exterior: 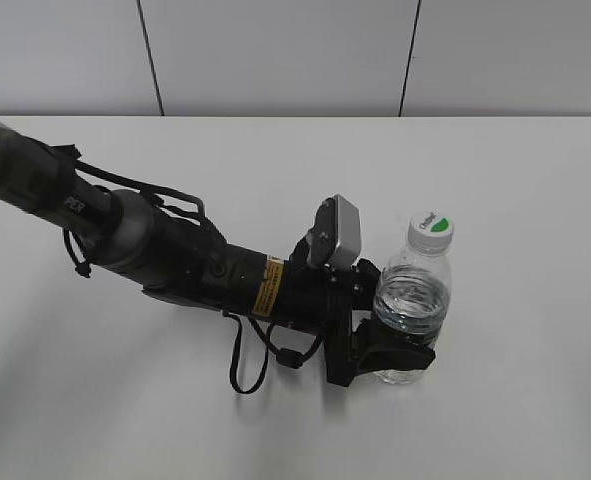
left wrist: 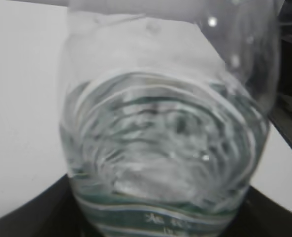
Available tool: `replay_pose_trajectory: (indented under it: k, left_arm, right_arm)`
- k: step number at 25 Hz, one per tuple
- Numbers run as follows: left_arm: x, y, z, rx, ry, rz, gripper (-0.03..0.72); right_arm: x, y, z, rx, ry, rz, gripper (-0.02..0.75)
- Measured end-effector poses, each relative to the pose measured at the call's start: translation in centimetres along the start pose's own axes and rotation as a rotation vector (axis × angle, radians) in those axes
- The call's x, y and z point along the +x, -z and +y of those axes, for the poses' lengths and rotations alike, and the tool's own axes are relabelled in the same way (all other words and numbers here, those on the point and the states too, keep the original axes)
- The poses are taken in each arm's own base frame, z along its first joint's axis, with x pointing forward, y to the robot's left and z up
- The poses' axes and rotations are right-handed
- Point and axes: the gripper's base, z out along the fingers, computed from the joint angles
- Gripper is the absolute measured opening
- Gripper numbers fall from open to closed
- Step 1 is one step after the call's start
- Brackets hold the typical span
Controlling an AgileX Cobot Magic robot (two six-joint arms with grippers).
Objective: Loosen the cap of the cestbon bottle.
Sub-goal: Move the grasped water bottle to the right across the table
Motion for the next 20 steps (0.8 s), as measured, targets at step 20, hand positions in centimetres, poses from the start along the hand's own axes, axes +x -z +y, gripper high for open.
replay_pose_trajectory:
  k: [20]
  left_arm:
    - [0.12,0.01,0.28,-0.030,-0.044,0.013,0.505]
  right_arm:
    - [-0.16,0.03,0.25,-0.044,-0.013,-0.012,0.552]
